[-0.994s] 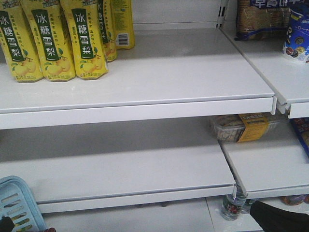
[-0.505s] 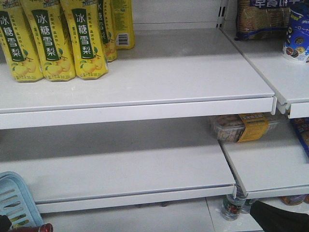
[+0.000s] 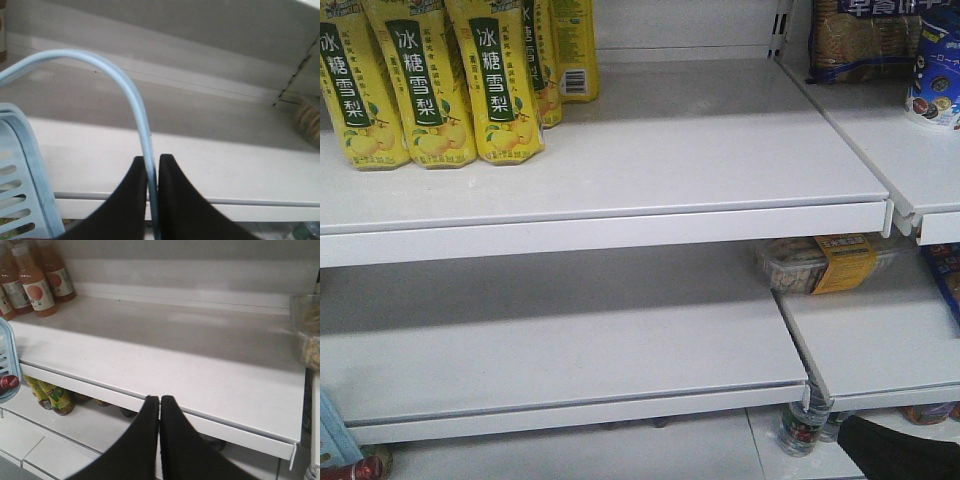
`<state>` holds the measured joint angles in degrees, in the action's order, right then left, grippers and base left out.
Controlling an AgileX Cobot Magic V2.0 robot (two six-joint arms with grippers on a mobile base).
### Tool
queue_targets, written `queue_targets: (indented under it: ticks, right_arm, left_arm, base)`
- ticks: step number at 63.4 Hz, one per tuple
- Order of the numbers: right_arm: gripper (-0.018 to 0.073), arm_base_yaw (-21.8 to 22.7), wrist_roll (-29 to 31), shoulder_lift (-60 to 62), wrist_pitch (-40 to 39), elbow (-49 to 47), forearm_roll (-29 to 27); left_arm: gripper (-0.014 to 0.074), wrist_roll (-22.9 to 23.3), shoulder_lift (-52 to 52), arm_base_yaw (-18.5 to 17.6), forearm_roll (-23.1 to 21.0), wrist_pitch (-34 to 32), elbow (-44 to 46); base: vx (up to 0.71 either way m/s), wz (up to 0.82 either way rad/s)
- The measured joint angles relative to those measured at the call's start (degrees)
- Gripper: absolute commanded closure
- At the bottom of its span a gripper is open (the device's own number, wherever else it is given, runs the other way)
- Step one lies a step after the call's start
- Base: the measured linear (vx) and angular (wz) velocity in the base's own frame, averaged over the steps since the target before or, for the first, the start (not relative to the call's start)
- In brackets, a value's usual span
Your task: Place coke in basket with both arms
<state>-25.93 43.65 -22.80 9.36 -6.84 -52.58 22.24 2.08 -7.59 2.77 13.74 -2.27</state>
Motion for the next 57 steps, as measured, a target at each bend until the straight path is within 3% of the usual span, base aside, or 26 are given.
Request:
queue_targets:
  ticks: [14,30,57]
  right_arm:
    - [0.0561,0.0,0.0,0.0,0.0,0.0,0.0]
    - [0.0561,0.0,0.0,0.0,0.0,0.0,0.0]
    - [0.0561,0.0,0.0,0.0,0.0,0.0,0.0]
  left_arm:
    - [0.0603,-6.0,0.0,4.2,0.2,0.0,0.0]
    - [0.0603,-6.4,0.0,9.6,0.2,-1.1,0.0]
    - [0.0603,-7.9,0.0,15.9,0.2,-3.5,0.0]
  base:
    - [0.0,0.0]
    - [0.0,0.0]
    - [0.0,0.0]
